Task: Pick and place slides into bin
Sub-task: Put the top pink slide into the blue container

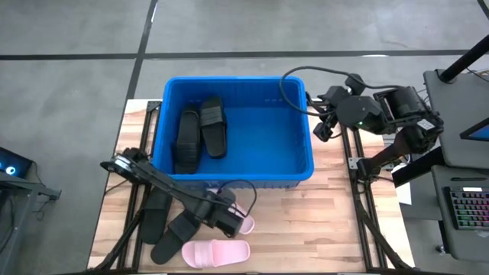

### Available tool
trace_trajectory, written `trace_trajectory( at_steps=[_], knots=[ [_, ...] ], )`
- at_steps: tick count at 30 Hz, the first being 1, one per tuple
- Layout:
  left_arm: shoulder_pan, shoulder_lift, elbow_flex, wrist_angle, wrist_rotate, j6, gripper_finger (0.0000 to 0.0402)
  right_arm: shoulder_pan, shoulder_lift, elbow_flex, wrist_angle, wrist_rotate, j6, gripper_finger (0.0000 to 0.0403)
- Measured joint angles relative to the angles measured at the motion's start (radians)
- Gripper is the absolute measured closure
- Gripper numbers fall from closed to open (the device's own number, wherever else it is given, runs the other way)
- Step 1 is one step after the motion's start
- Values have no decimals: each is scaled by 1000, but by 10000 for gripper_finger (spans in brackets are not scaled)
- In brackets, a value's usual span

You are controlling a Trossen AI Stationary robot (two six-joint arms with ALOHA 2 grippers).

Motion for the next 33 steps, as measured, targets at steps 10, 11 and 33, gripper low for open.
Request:
trace_trajectory(
  at_steps=[10,11,33],
  knots=[
    [-6,96,-4,-6,-73,-87,151,0,4,-35,0,-1,-2,275],
    [-8,103,-6,-10,-73,-91,151,0,4,-39,0,-1,-3,275],
    [-9,201,-17,-109,-77,-320,151,0,4,-46,0,-9,1,275]
  ],
)
